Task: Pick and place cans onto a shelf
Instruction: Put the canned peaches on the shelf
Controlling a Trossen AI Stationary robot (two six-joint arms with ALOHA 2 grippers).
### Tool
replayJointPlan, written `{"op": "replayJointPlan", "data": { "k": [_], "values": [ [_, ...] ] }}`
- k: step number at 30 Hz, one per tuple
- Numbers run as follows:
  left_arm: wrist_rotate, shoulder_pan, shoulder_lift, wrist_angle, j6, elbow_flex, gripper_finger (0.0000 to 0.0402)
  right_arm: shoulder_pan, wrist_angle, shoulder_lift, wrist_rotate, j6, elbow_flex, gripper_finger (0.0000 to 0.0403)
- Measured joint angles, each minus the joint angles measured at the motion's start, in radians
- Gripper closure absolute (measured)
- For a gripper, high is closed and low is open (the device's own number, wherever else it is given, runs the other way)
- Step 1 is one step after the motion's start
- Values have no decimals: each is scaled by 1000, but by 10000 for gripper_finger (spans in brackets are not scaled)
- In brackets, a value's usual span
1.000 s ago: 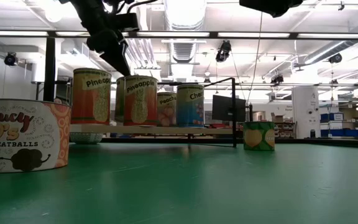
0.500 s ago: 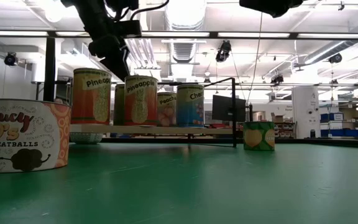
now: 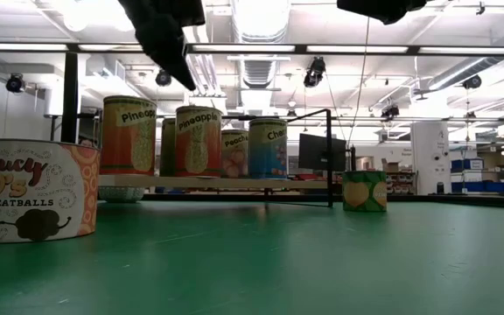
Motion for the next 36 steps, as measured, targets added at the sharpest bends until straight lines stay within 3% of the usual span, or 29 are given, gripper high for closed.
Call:
{"op": "replayJointPlan", "data": {
  "k": [11, 27, 36],
  "values": [
    [0, 1, 0, 51, -44, -101, 398, 0, -15, 0, 0, -7, 0, 44],
    [-52, 2, 66, 98, -63, -142, 401, 0, -18, 0, 0, -8, 0, 44],
    [-53, 0, 25, 76, -64, -147, 401, 0, -19, 0, 0, -8, 0, 44]
  ]
}}
